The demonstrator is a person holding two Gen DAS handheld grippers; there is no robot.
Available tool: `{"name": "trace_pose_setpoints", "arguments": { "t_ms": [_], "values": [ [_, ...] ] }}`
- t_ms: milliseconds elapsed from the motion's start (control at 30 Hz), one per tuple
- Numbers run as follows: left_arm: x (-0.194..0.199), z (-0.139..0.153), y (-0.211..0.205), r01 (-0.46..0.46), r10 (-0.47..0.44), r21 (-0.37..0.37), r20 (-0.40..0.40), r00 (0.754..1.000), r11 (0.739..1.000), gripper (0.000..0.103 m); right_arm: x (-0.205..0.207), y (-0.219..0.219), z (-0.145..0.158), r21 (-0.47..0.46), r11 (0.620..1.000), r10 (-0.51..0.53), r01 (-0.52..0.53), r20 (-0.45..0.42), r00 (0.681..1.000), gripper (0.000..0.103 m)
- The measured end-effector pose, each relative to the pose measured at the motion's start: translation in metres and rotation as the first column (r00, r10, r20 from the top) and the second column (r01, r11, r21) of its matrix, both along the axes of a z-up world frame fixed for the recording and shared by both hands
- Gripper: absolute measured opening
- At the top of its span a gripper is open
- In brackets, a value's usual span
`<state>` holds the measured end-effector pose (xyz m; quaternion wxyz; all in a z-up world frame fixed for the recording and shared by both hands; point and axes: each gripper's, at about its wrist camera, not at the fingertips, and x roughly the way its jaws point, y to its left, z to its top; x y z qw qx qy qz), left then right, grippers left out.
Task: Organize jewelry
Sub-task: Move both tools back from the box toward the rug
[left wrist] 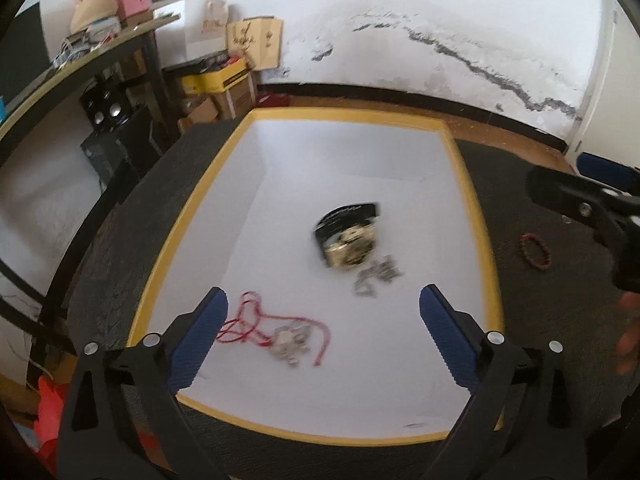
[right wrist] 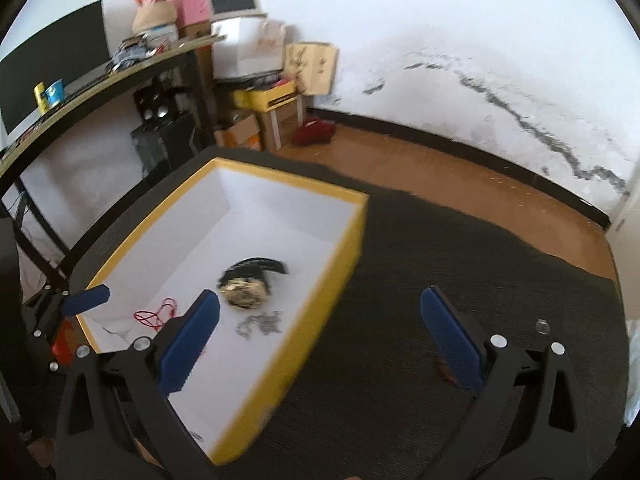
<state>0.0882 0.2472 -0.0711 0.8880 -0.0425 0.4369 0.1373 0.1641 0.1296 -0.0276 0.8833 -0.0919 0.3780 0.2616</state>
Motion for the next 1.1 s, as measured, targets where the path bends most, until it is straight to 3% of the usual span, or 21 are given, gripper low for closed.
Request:
{"name": "trace_pose_setpoints", "arguments": {
  "t_ms": [167, 500, 833, 1100],
  "values": [
    [0.016, 0.008, -0.045, 0.078, -0.078, 0.024, 0.005, 0.997, 0.997, 0.095, -0.003, -0.061, 0.01, 0.016, 0.995, -0.102, 0.101, 0.026, 0.994, 0.097],
    [0.054, 0.004, -0.148, 0.224, -0.224, 0.039, -0.009, 0.974, 0.974, 0.095, 0.013, -0.181, -0.009, -0.005, 0.958, -0.286, 0.286, -0.022, 0.958, 0.097],
    [0.086, -0.011, -0.227, 0.299, -0.298, 0.04, -0.033, 0.954, 0.954, 0.095, 0.007, -0.274, -0.035, -0.025, 0.918, -0.397, 0.397, -0.043, 0.917, 0.097],
    [0.104, -0.028, -0.267, 0.316, -0.313, 0.037, -0.063, 0.948, 0.948, 0.095, 0.003, -0.323, -0.055, -0.036, 0.904, -0.427, 0.426, -0.066, 0.902, 0.097]
  ]
}}
